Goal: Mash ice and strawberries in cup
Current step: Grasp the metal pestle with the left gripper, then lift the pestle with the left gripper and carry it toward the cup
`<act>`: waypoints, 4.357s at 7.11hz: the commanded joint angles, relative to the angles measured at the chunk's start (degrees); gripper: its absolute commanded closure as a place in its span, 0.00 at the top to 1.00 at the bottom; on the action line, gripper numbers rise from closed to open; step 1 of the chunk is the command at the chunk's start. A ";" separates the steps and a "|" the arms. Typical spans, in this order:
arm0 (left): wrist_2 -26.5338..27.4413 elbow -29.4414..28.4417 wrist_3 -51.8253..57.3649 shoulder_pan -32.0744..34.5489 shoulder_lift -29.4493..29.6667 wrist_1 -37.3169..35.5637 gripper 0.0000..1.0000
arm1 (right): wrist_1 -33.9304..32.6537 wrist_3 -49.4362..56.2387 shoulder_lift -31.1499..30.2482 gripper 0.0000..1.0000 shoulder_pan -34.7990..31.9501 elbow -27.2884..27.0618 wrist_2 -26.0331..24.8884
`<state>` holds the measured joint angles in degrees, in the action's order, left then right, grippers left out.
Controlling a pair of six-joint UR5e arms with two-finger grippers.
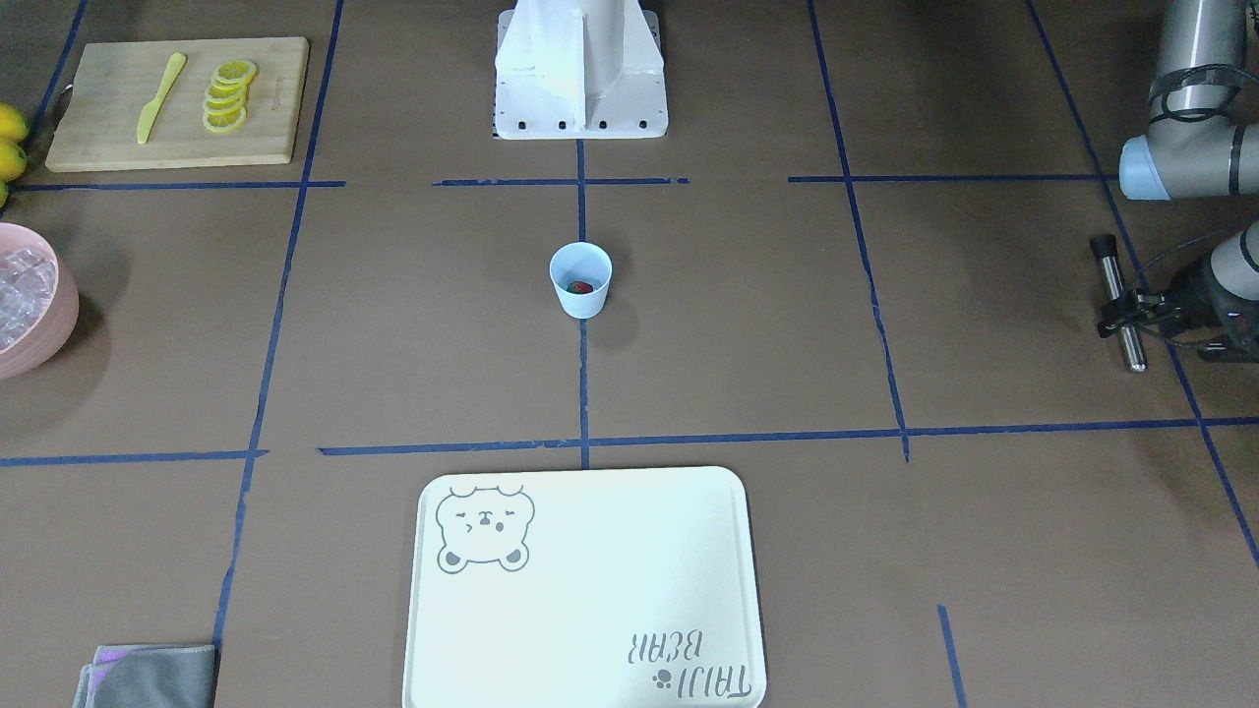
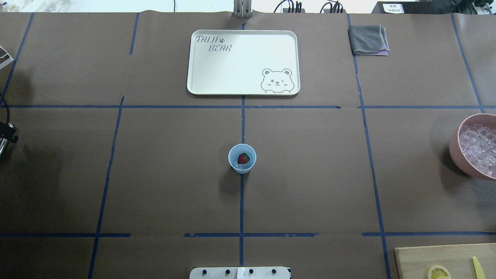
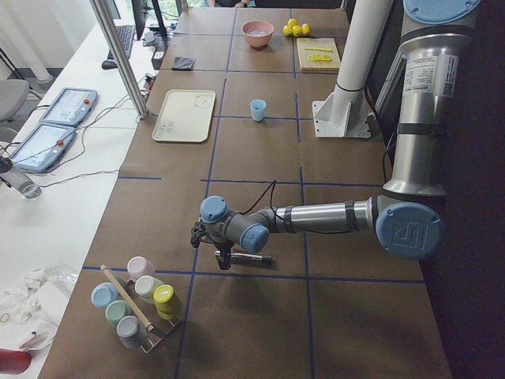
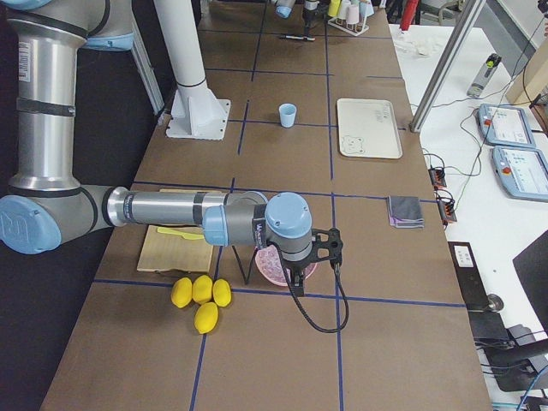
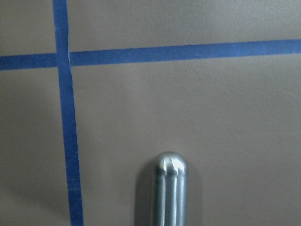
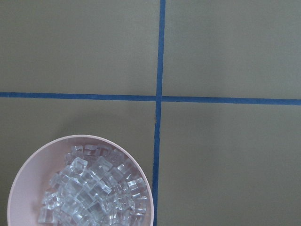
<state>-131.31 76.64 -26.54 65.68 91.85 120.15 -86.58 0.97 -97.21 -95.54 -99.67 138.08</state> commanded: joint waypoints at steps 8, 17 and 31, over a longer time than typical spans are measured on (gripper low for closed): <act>0.18 -0.35 0.09 -0.21 -0.70 2.62 0.07 | 0.01 0.00 0.00 0.99 0.00 -0.35 0.09; 7.73 28.97 -0.17 3.22 5.42 2.20 0.00 | -0.16 -0.09 0.88 0.99 0.18 -0.88 0.09; 56.43 12.38 -9.23 -28.33 26.28 58.27 0.00 | -0.08 -0.09 0.97 0.99 0.44 -1.32 -0.26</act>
<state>-75.09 90.09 -36.41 37.74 116.99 176.81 -86.66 0.88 -96.22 -95.10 -100.96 137.81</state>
